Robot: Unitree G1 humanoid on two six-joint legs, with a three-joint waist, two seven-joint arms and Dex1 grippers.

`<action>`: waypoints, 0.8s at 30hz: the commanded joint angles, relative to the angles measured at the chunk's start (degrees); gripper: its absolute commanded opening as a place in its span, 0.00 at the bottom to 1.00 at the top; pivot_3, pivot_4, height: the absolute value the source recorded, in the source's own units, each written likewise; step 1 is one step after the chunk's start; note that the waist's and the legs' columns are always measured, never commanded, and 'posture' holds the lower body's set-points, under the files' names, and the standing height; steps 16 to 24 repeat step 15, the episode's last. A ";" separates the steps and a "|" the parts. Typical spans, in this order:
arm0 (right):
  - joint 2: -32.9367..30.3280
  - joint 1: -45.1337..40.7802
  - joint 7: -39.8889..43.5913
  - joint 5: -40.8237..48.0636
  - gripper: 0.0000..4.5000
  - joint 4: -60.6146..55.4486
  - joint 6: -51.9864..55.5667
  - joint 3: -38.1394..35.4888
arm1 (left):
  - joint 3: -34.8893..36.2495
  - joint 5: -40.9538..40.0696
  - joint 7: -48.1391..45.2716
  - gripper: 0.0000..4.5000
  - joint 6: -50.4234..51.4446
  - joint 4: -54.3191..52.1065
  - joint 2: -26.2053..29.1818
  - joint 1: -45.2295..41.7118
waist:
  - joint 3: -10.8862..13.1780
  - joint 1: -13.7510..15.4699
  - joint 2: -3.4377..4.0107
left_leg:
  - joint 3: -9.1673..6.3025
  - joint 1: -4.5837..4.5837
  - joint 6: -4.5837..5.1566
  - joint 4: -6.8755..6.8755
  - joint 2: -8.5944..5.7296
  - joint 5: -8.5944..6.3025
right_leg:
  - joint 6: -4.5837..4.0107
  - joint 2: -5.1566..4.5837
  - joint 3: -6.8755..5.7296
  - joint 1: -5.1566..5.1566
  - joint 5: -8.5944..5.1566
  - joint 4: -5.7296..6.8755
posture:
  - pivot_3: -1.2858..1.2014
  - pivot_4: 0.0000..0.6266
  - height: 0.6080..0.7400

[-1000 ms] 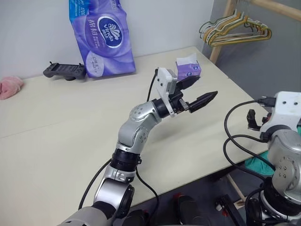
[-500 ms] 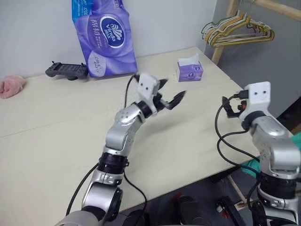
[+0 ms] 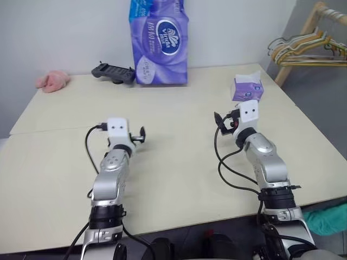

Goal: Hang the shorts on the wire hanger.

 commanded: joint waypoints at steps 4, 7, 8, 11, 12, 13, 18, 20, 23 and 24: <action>1.30 0.87 -1.17 0.16 0.99 -0.80 -1.73 -0.15 | 0.85 -1.31 -1.27 1.00 -2.23 -1.91 0.28 0.18 | -0.48 1.96 -0.22 | -0.20 0.10 -0.25 0.00 0.01 0.18 | -0.18 0.07 -0.13 0.19 0.22 -0.02 | 0.61 0.01 1.00; 1.34 1.65 -1.60 0.27 0.99 -0.83 -1.53 -0.51 | -0.64 -2.01 -3.65 1.00 -2.67 -1.16 0.43 -1.14 | -0.99 2.51 -0.27 | -0.31 0.26 -0.33 0.00 0.03 0.25 | -0.33 0.16 -0.19 0.36 0.33 0.00 | 0.62 0.01 1.00; 1.37 1.90 -1.70 0.39 0.99 -0.80 -1.54 -0.58 | -1.31 -1.56 -4.12 1.00 -2.97 -0.90 0.77 -1.61 | -1.19 2.69 -0.30 | -0.35 0.26 -0.36 0.00 0.04 0.28 | -0.35 0.18 -0.21 0.37 0.35 0.02 | 0.62 0.01 1.00; 1.46 2.24 -1.71 0.44 0.99 -0.44 -1.80 -0.46 | -0.95 -1.17 -3.29 1.00 -2.97 -0.49 0.57 -2.23 | -1.47 2.82 -0.23 | -0.46 0.29 -0.48 -0.01 0.08 0.41 | -0.46 0.25 -0.27 0.40 0.44 0.05 | 0.61 0.01 1.00; 1.55 2.14 -1.82 0.41 0.99 -0.21 -1.75 -0.45 | -0.88 -1.30 -3.39 1.00 -2.78 -0.34 0.61 -2.29 | -1.63 2.80 -0.24 | -0.46 0.30 -0.48 -0.01 0.09 0.42 | -0.48 0.26 -0.27 0.40 0.45 0.07 | 0.61 0.01 1.00; 1.57 2.08 -1.90 0.35 0.99 -0.07 -1.76 -0.43 | -0.94 -1.55 -3.73 1.00 -2.85 -0.39 0.55 -2.16 | -1.75 2.70 -0.24 | -0.46 0.33 -0.49 -0.02 0.12 0.43 | -0.50 0.29 -0.27 0.40 0.47 0.09 | 0.61 0.01 1.00; 1.58 1.99 -1.98 0.30 0.99 0.13 -1.83 -0.42 | -1.38 -1.27 -3.95 1.00 -2.51 -0.59 0.75 -1.96 | -1.83 2.62 -0.24 | -0.45 0.37 -0.50 -0.02 0.16 0.44 | -0.54 0.34 -0.26 0.40 0.48 0.13 | 0.61 0.01 1.00; 1.58 1.99 -1.98 0.30 0.99 0.13 -1.83 -0.42 | -1.38 -1.27 -3.95 1.00 -2.51 -0.59 0.75 -1.96 | -1.83 2.62 -0.24 | -0.45 0.37 -0.50 -0.02 0.16 0.44 | -0.54 0.34 -0.26 0.40 0.48 0.13 | 0.61 0.01 1.00; 1.58 1.99 -1.98 0.30 0.99 0.13 -1.83 -0.42 | -1.38 -1.27 -3.95 1.00 -2.51 -0.59 0.75 -1.96 | -1.83 2.62 -0.24 | -0.45 0.37 -0.50 -0.02 0.16 0.44 | -0.54 0.34 -0.26 0.40 0.48 0.13 | 0.61 0.01 1.00; 1.58 1.99 -1.98 0.30 0.99 0.13 -1.83 -0.42 | -1.38 -1.27 -3.95 1.00 -2.51 -0.59 0.75 -1.96 | -1.83 2.62 -0.24 | -0.45 0.37 -0.50 -0.02 0.16 0.44 | -0.54 0.34 -0.26 0.40 0.48 0.13 | 0.61 0.01 1.00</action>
